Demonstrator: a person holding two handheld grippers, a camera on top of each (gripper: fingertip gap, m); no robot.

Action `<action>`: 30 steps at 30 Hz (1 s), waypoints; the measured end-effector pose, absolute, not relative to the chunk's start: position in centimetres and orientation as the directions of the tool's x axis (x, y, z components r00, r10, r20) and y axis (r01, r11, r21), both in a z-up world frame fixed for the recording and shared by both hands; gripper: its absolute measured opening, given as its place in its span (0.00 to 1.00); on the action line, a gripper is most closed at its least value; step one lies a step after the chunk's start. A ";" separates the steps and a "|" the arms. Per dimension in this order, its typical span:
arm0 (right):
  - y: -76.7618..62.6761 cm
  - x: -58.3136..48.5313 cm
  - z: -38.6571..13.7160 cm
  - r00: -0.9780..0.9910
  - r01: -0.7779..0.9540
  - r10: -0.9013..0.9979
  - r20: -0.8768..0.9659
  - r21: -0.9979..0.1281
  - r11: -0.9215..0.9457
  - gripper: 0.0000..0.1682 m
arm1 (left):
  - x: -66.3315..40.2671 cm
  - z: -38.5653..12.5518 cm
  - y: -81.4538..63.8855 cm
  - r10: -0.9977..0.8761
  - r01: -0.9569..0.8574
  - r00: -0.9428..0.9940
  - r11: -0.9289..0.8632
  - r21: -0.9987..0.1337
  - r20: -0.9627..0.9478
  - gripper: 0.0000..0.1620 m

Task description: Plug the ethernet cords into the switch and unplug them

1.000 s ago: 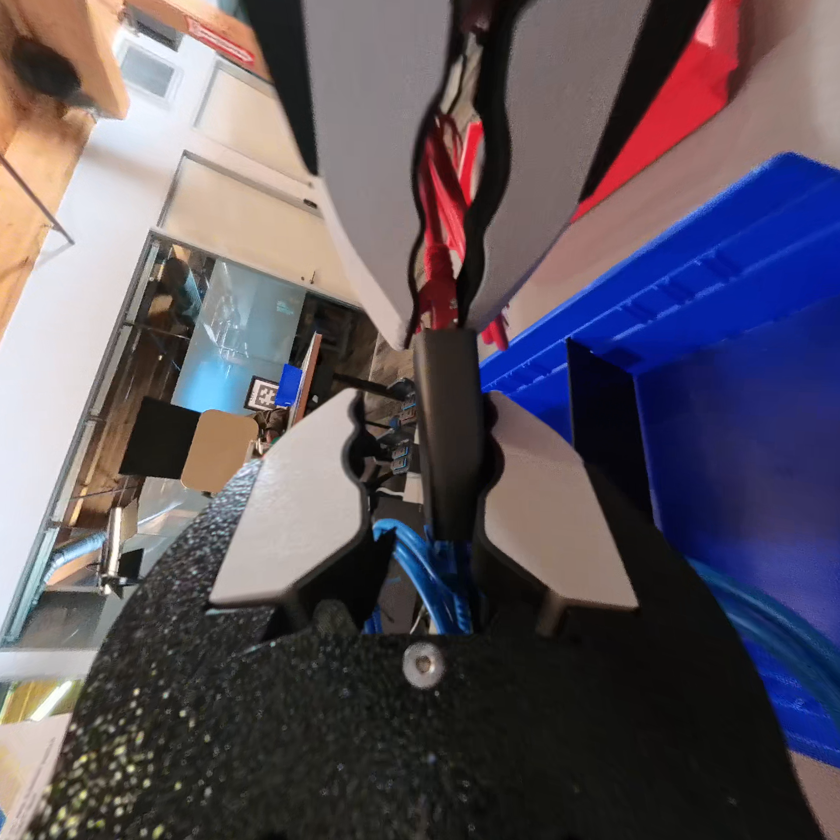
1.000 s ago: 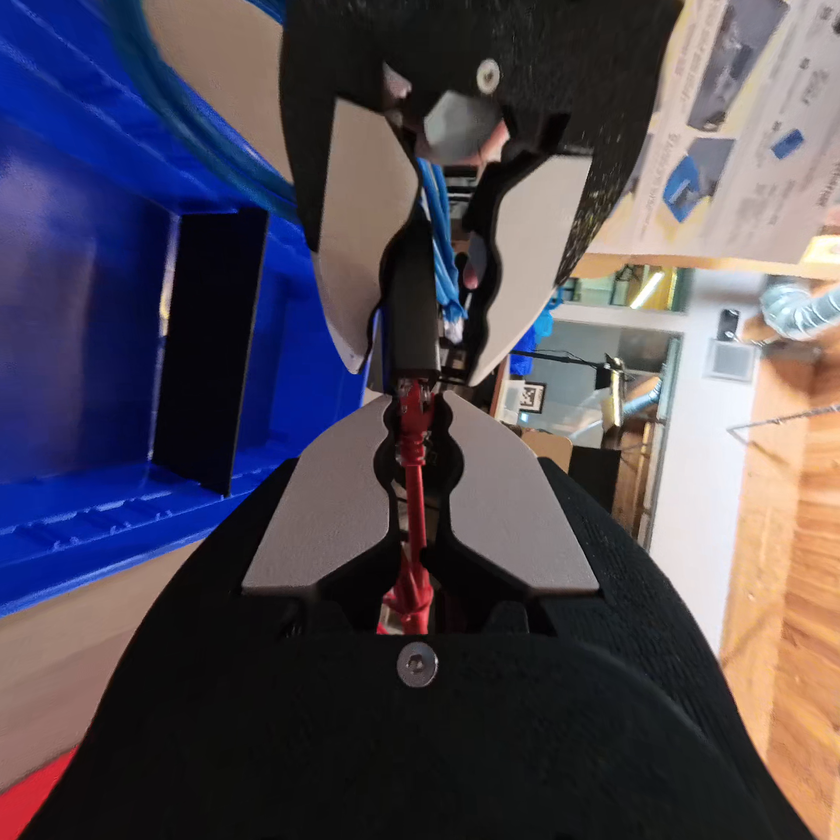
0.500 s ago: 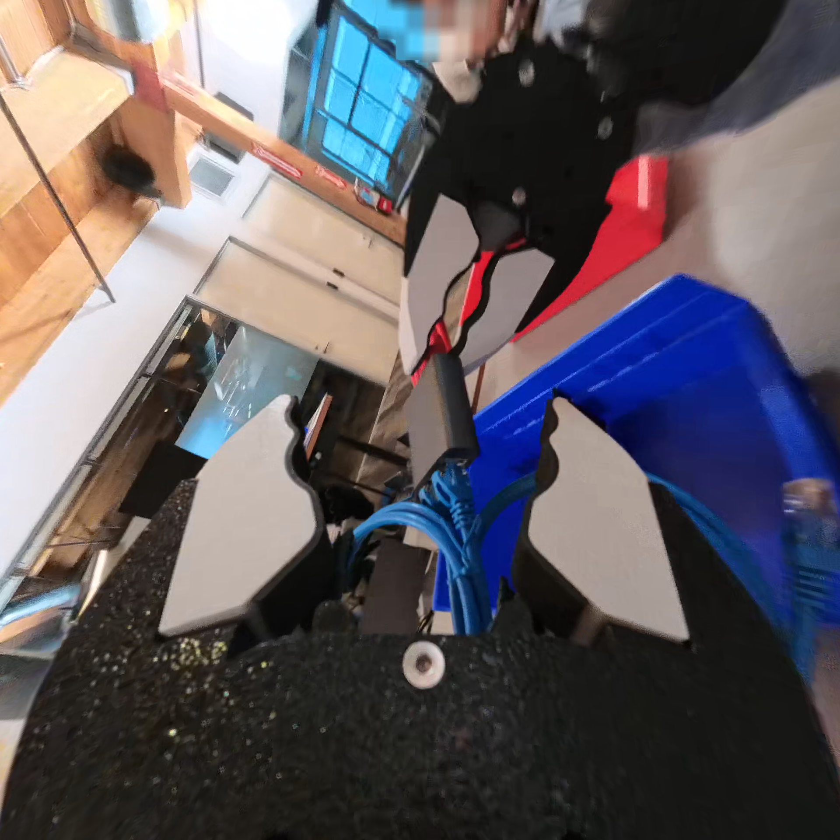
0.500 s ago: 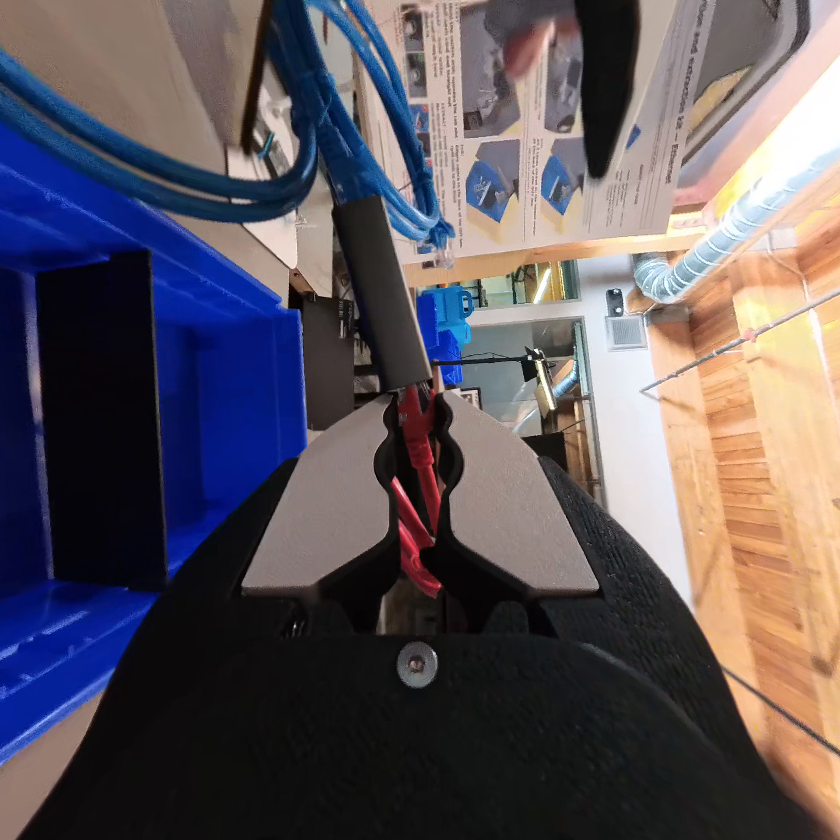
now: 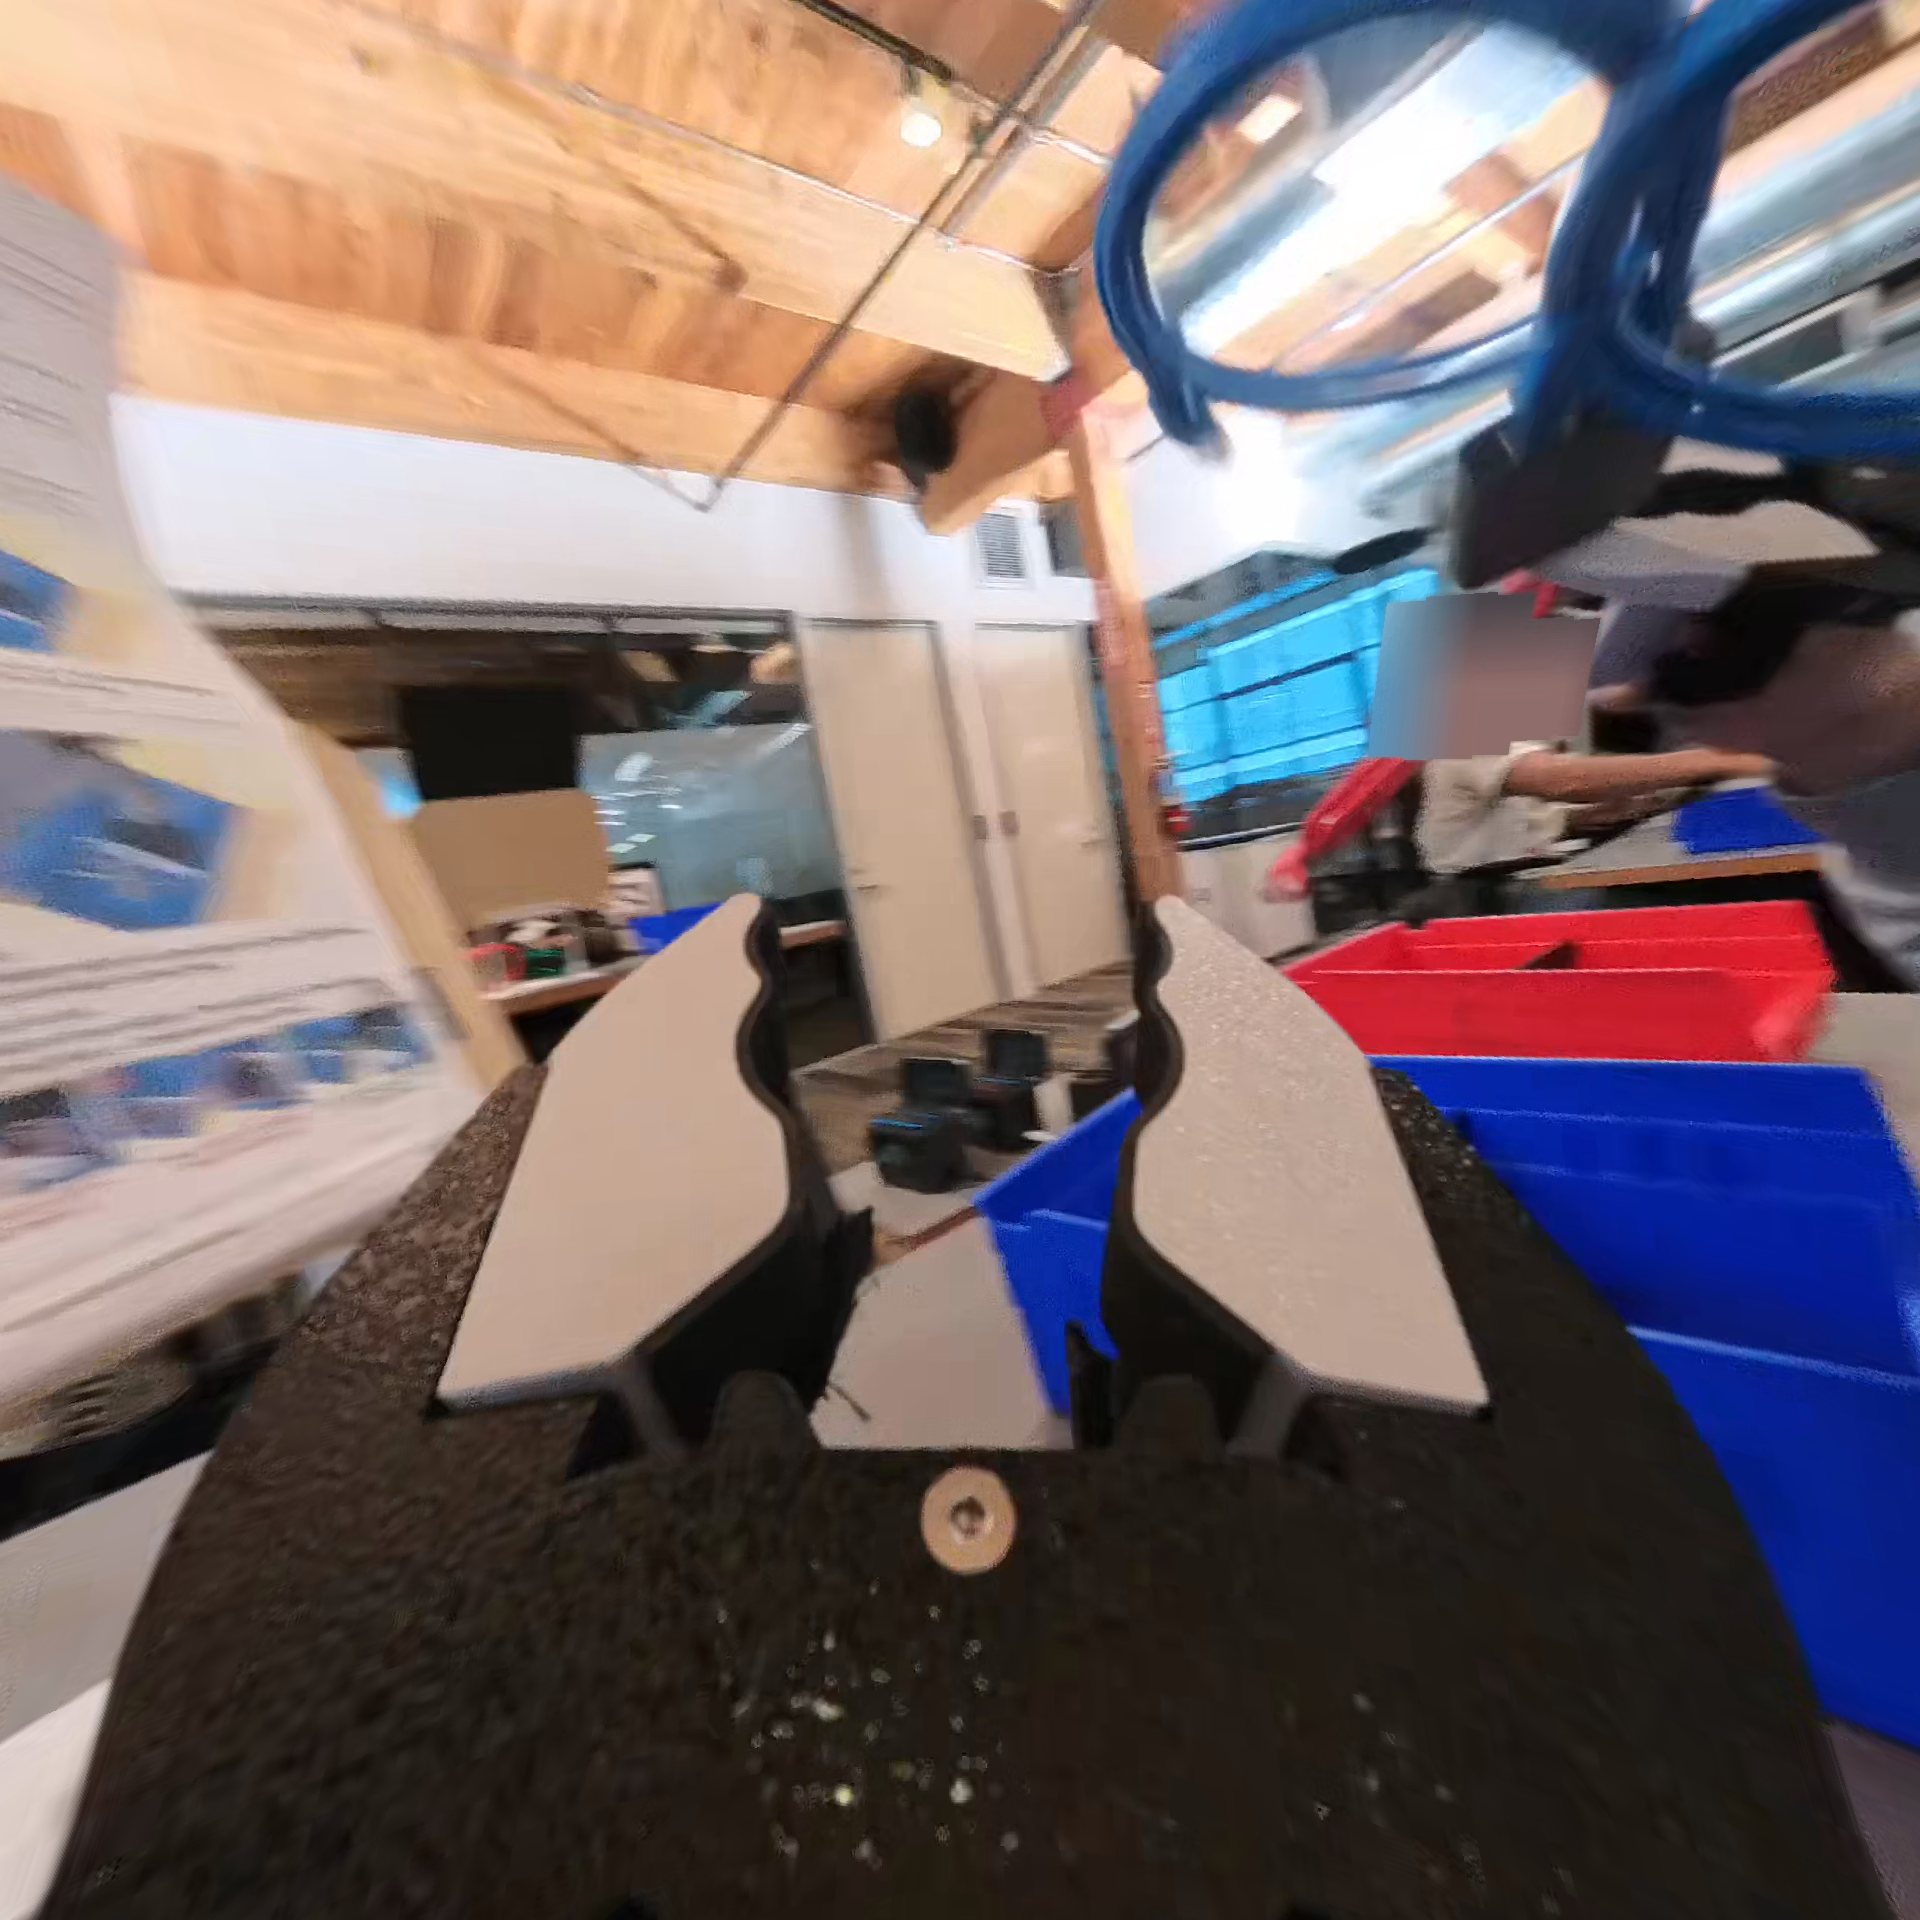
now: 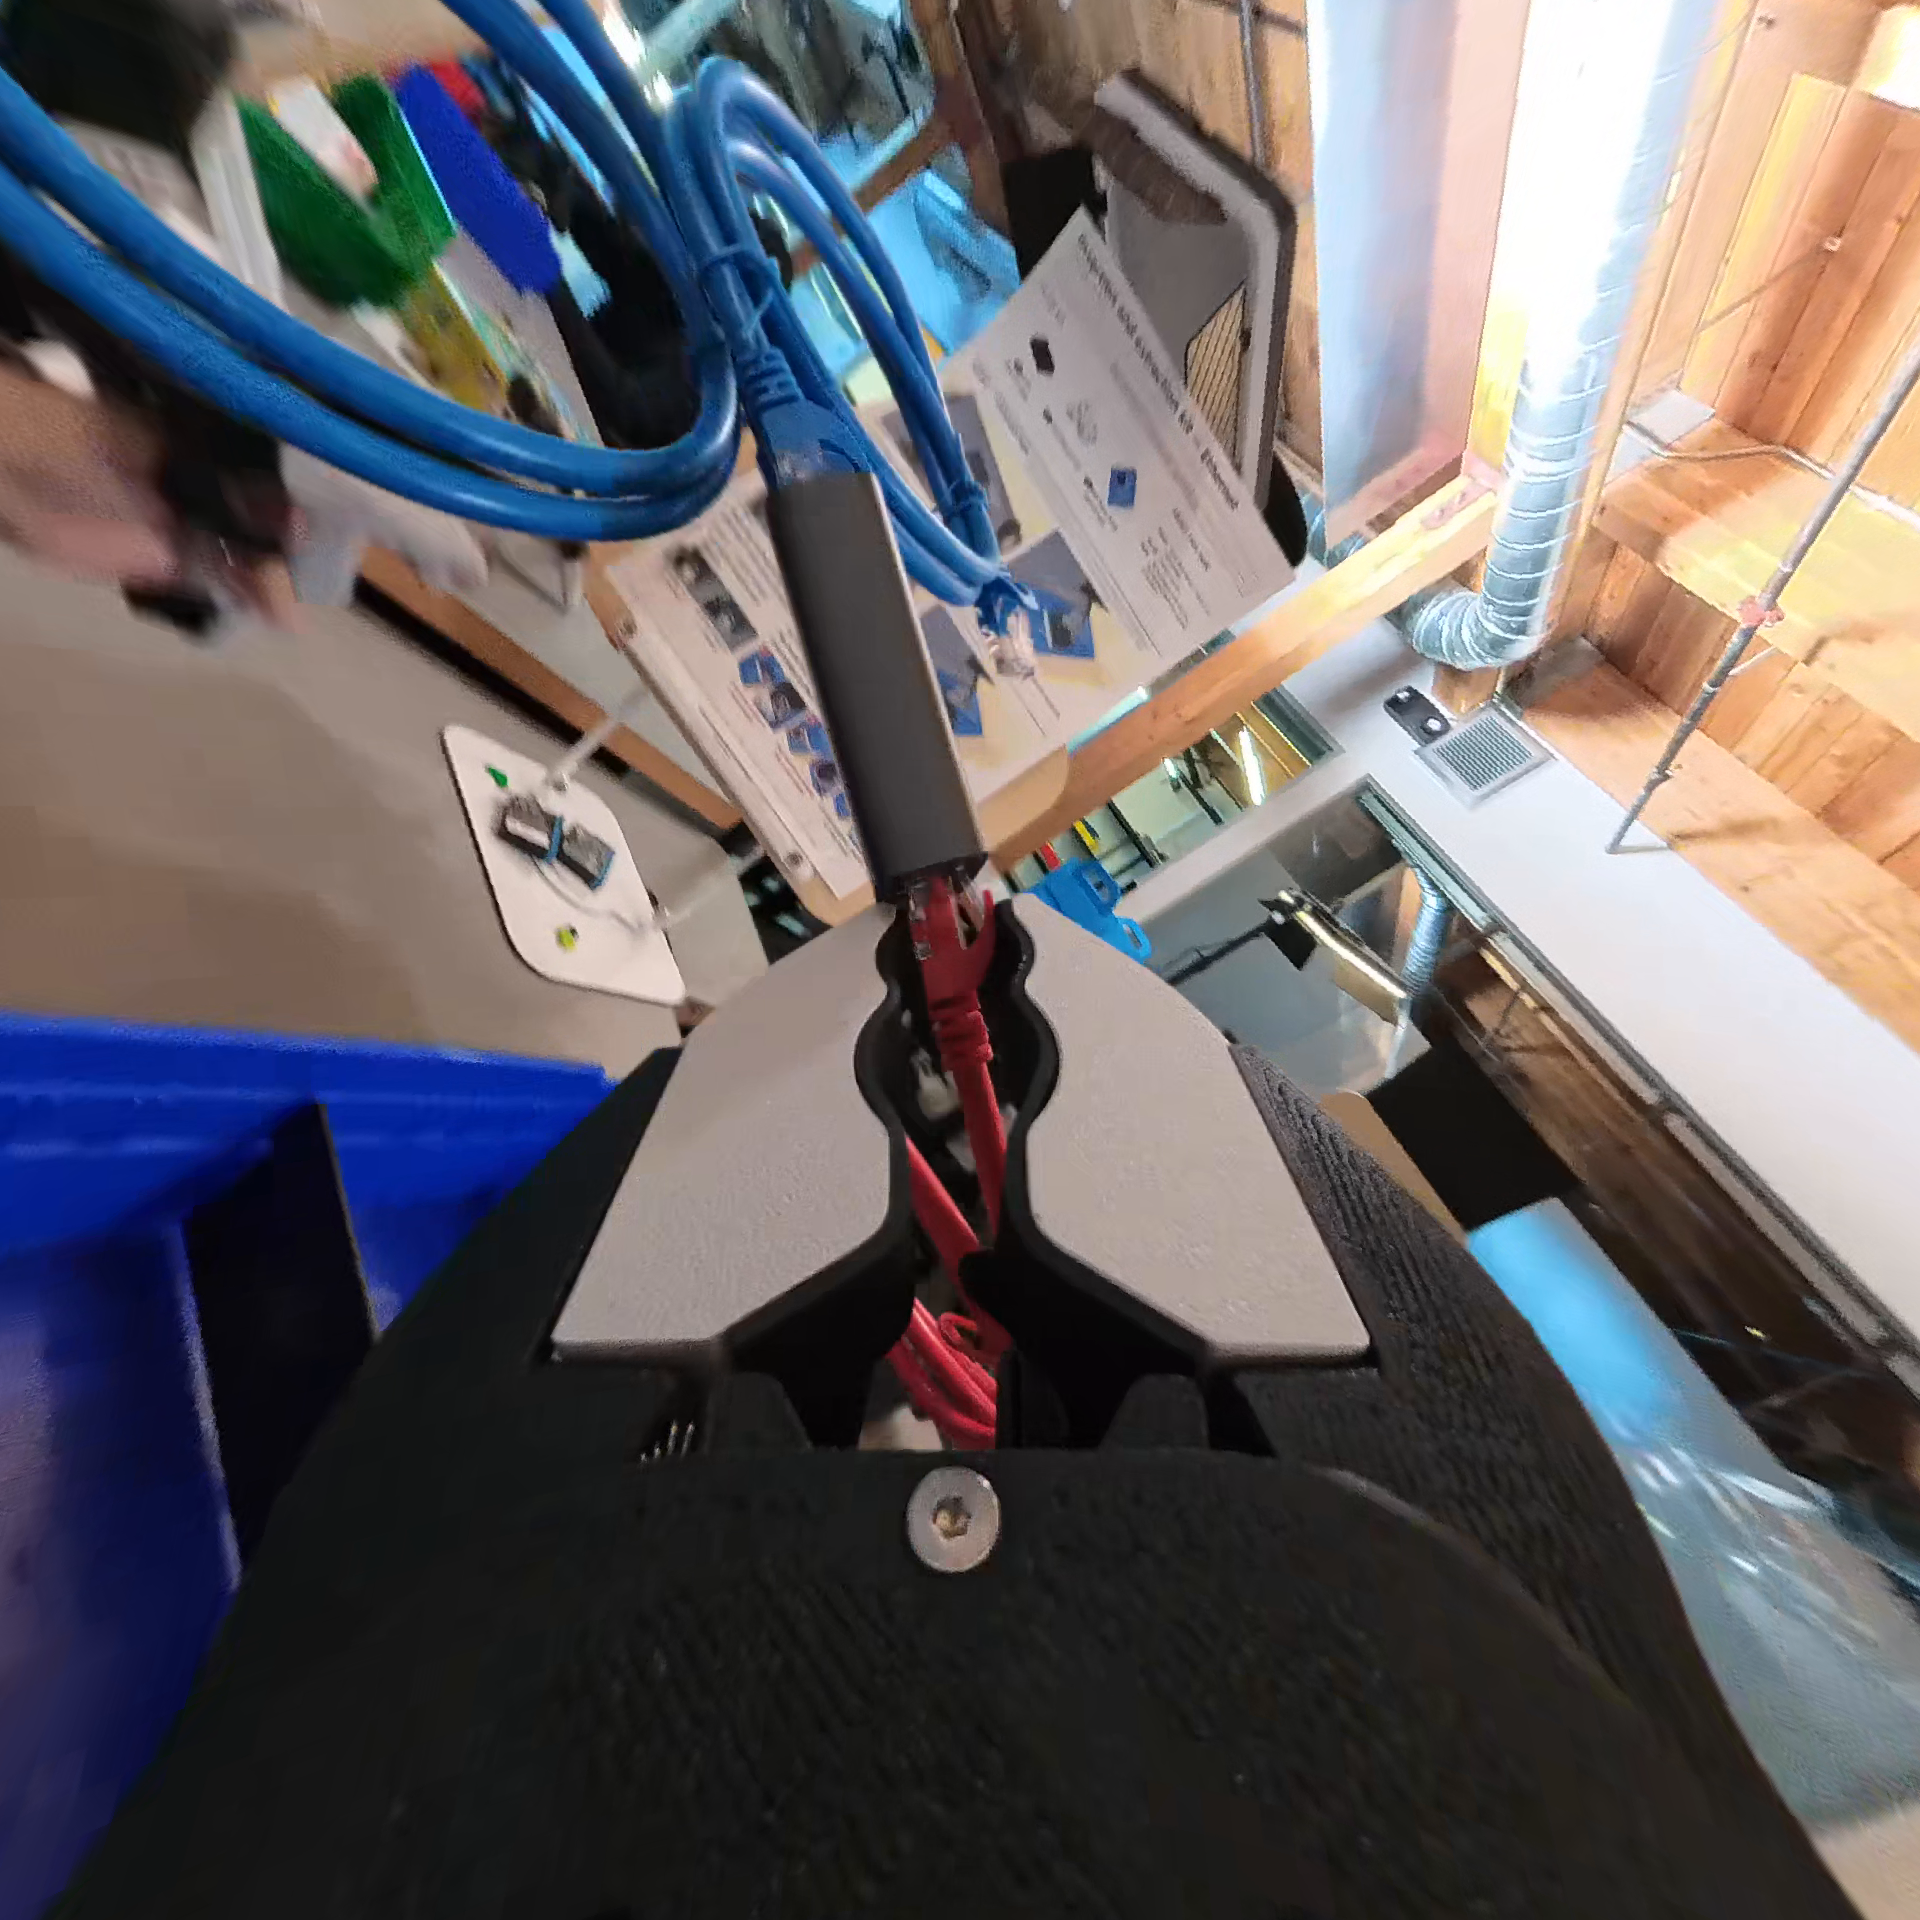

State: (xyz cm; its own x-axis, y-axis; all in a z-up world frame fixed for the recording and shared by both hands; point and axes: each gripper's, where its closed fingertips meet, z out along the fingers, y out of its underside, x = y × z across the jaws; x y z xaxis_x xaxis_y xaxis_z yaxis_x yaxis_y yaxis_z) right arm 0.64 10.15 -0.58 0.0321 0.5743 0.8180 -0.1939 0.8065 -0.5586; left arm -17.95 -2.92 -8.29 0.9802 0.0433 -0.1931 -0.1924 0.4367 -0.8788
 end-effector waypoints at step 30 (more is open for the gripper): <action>6.6 -2.3 -6.5 -0.177 -0.066 0.571 0.802 -0.589 0.806 0.32 | 0.2 -2.4 2.4 -0.572 -0.082 0.526 0.702 -0.707 -0.629 0.13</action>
State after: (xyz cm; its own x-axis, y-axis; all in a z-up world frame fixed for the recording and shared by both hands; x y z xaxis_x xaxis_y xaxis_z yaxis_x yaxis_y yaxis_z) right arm -2.30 6.56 -6.51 -0.1769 0.5711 0.8016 -0.0659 0.8057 -0.5886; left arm 0.18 2.39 -2.38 0.5260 -0.5721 -0.6293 -0.0819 0.7024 -0.7070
